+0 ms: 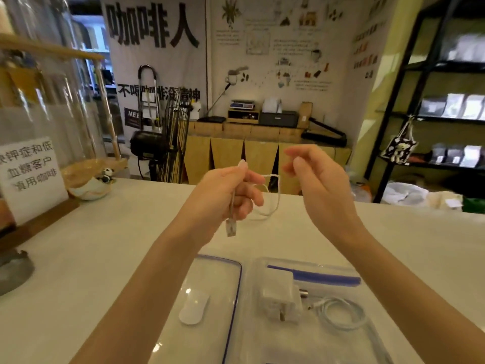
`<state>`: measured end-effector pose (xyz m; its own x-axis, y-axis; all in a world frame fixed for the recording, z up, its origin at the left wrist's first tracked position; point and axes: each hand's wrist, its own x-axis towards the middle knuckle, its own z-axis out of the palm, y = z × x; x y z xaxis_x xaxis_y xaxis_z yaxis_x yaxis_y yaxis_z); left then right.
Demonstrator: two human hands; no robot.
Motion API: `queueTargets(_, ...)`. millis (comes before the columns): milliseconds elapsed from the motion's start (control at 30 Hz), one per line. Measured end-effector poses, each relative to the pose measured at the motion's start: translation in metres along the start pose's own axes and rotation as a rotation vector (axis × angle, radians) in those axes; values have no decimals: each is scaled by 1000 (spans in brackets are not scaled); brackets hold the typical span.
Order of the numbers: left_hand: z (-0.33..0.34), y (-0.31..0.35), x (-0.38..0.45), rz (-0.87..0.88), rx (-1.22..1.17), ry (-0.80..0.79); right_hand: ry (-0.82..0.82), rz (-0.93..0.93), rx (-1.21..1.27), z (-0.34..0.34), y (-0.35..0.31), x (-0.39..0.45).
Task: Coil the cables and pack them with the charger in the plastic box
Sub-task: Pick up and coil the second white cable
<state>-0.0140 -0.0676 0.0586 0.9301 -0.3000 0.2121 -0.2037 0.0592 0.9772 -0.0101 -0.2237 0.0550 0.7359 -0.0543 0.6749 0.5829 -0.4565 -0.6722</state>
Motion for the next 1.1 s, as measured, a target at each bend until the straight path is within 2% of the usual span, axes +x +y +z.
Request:
queueTargets(33,2,2,1,-5,9,-43,-39,-1,-39,2,3,5)
queueTargets(200,8,4,7,-38,-9,-271,-458,77,-93,25,23,8)
queueTargets(267,4,5,9,-38,4,-264,-583,134,-44,32,28,4)
queueTargets(333,-3,7,10,15,-98,-226,-728,148,-184,35,27,-4)
queueTargets(400,-12,9,12,106,-303,-176,-857,18,-455,39,24,-14)
queueTargets(467,-22,8,16,142,-480,-131,-932,-102,-571,43,16,-23)
queueTargets(633,-29,-9,30,121,-458,12,-982,-191,-581,48,-9,-26)
queueTargets(767,-43,-21,37,145,-123,85,-823,-280,-557,39,-24,-19)
queueTargets(933,-45,-22,33,139,292,-55,-687,-298,-489,18,-35,9)
queueTargets(1000,-38,-20,31,111,321,-144,-667,-287,-451,12,-36,18)
queueTargets(1100,-33,-18,28,20,176,-326,-623,-267,-366,4,-33,29)
